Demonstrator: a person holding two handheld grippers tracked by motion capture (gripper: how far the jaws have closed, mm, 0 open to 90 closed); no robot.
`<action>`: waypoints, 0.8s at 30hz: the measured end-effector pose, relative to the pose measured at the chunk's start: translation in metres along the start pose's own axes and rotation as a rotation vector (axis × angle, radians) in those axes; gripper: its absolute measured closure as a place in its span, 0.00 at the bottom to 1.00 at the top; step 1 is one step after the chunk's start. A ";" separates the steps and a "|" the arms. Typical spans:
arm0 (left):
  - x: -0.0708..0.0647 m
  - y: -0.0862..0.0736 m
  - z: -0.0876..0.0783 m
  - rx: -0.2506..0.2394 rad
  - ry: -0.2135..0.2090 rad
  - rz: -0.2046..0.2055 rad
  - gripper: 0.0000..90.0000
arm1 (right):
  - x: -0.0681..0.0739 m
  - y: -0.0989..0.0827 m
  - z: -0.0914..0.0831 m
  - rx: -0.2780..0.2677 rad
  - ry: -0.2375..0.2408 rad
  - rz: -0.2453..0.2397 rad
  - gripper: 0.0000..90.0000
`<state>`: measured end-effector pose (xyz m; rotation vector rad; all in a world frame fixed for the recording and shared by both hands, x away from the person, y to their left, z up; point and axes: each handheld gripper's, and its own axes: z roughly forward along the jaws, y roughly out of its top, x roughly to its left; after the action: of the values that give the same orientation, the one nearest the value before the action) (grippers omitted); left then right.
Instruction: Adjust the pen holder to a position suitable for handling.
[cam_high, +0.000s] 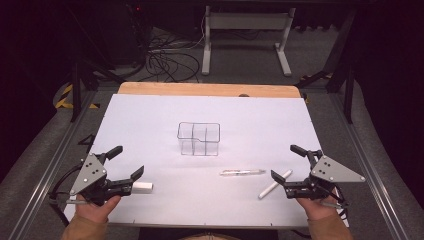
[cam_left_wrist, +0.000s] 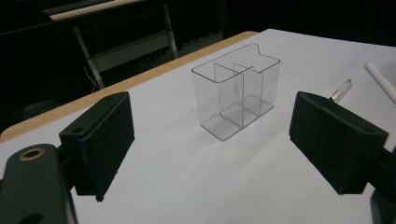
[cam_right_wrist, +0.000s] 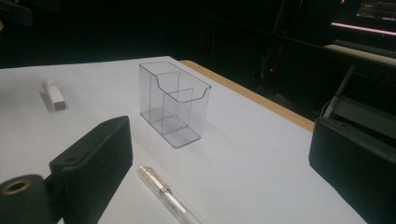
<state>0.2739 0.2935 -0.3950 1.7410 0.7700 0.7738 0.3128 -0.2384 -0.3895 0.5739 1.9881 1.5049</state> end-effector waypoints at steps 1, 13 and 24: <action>0.000 0.000 0.000 0.000 0.000 0.000 0.16 | 0.000 0.000 0.000 0.003 0.001 -0.001 0.07; -0.001 0.002 0.000 -0.002 -0.007 0.003 0.17 | 0.000 -0.001 0.003 0.023 0.008 0.005 0.08; -0.005 0.006 0.005 0.016 -0.040 -0.004 0.17 | -0.001 -0.001 0.000 0.020 -0.002 0.013 0.10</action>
<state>0.2759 0.2846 -0.3913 1.7634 0.7542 0.7295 0.3140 -0.2392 -0.3903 0.5968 2.0035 1.4937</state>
